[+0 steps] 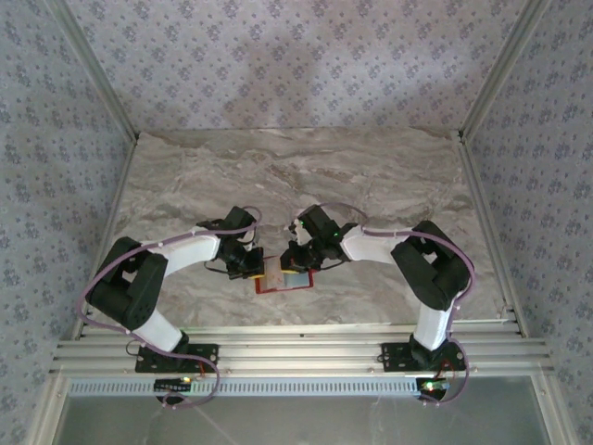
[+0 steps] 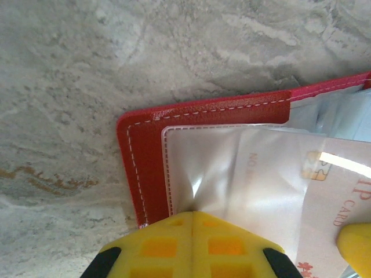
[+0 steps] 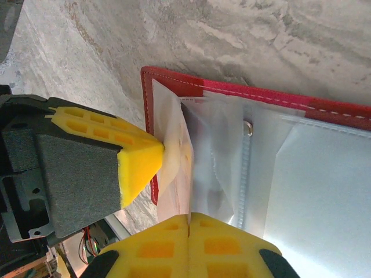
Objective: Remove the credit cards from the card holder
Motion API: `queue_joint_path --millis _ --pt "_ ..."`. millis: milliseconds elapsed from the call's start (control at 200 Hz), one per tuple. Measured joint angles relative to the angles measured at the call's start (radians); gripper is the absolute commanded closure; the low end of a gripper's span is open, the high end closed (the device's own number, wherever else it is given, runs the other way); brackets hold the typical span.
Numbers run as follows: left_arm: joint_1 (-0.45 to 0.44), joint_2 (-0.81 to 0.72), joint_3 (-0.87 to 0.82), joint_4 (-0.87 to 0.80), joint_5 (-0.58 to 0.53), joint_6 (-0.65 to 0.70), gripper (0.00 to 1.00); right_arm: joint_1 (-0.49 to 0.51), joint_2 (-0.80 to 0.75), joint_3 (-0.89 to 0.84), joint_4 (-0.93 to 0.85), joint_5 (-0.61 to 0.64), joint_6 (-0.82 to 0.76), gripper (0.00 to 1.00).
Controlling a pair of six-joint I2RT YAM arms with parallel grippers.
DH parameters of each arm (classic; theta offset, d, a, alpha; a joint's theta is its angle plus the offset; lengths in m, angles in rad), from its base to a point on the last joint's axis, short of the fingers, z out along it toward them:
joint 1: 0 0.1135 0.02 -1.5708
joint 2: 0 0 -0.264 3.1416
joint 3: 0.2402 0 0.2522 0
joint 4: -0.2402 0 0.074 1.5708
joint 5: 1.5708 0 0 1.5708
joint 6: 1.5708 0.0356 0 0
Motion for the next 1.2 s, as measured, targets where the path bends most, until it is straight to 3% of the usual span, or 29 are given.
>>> queue_joint_path --millis 290,590,919,1204 --pt "0.0 0.0 0.003 -0.011 -0.011 0.004 1.0 -0.027 -0.068 -0.021 -0.078 0.017 -0.045 0.98" --pt "0.0 0.0 0.028 -0.059 -0.049 0.045 1.0 -0.047 -0.192 0.006 -0.331 0.106 -0.234 1.0" --pt "0.0 0.002 0.097 -0.124 -0.094 0.091 0.97 -0.063 -0.271 0.193 -0.644 0.326 -0.657 1.0" --pt "0.0 -0.006 0.117 -0.146 -0.099 0.103 0.96 -0.079 -0.213 0.385 -0.844 0.435 -1.168 1.0"
